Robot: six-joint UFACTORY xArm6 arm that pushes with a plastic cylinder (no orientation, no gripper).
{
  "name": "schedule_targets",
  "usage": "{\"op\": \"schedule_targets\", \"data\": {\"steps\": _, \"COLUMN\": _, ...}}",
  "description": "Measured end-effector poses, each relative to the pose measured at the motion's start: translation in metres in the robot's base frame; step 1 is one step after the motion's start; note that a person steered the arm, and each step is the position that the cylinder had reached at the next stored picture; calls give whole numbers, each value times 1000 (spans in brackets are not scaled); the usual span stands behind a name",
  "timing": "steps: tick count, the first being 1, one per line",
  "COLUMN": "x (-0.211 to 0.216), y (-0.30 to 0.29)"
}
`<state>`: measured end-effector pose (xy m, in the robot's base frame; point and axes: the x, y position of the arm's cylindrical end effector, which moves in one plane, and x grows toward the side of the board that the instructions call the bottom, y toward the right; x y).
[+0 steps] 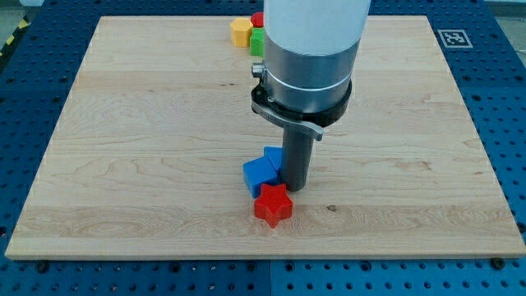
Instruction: Move the blue cube along with the blue triangle a bit right and up
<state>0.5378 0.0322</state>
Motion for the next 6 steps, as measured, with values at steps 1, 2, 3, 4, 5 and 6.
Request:
{"op": "schedule_targets", "data": {"steps": 1, "x": 0, "y": 2}}
{"op": "schedule_targets", "data": {"steps": 2, "x": 6, "y": 30}}
{"op": "schedule_targets", "data": {"steps": 3, "x": 31, "y": 50}}
{"op": "schedule_targets", "data": {"steps": 4, "x": 71, "y": 34}}
{"op": "schedule_targets", "data": {"steps": 5, "x": 80, "y": -13}}
{"op": "schedule_targets", "data": {"steps": 6, "x": 64, "y": -79}}
